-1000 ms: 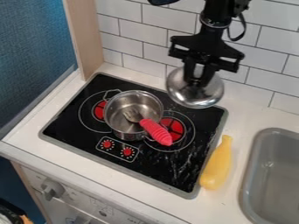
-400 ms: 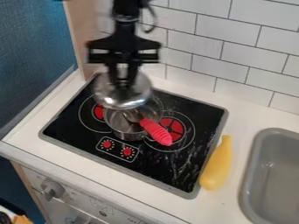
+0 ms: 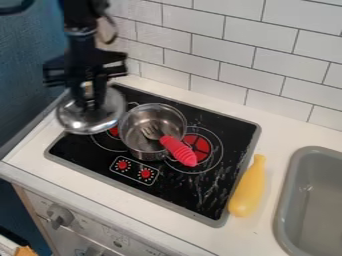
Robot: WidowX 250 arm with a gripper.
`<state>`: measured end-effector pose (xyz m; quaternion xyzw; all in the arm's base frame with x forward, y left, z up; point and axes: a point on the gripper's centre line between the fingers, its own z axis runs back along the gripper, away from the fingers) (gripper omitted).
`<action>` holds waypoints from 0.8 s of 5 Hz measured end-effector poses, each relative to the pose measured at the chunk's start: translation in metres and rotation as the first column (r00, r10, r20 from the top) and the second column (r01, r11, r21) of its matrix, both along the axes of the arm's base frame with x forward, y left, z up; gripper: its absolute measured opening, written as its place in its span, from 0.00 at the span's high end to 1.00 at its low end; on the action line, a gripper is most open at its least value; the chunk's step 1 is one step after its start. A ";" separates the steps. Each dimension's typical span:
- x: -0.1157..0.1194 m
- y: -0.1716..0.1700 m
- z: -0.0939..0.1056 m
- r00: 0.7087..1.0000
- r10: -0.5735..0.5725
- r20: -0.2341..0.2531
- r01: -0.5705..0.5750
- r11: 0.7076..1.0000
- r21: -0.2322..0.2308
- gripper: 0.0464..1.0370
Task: Move the silver to the left of burner
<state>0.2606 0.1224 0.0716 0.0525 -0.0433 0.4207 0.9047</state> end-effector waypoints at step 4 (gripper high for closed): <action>-0.005 0.038 -0.045 0.997 0.074 0.020 -0.073 0.996 -0.053 0.76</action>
